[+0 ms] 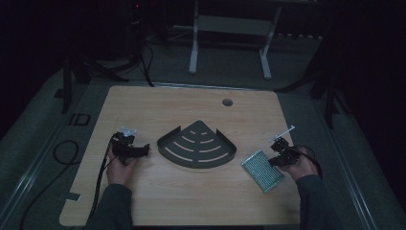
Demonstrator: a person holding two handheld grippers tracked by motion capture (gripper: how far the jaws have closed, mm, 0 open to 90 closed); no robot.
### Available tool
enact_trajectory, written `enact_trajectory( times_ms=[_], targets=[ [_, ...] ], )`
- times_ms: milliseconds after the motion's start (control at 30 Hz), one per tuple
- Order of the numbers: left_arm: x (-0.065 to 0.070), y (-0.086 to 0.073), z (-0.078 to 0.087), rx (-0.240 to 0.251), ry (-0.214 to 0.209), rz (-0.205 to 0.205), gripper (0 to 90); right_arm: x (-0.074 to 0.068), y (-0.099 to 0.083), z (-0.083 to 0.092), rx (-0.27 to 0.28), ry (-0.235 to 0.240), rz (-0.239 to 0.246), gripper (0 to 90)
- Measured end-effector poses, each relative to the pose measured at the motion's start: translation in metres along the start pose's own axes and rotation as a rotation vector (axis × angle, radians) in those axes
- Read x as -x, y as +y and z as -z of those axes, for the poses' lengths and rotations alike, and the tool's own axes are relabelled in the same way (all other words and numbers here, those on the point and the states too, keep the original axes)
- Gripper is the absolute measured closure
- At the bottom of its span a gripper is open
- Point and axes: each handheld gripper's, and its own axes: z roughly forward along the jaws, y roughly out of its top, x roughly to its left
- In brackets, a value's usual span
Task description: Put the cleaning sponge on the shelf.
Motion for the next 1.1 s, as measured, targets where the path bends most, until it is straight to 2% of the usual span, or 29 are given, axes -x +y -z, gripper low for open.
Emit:
enact_trajectory(
  times_ms=[500,1100],
  targets=[
    [0.000,0.000,0.000,0.000,0.000,0.000,9.3,0.002,0.016,0.029,0.048,-0.039,0.003,90.0],
    [0.000,0.000,0.000,0.001,0.000,0.000,9.3,-0.007,0.052,0.061,0.129,-0.065,0.042,90.0]
  ],
)
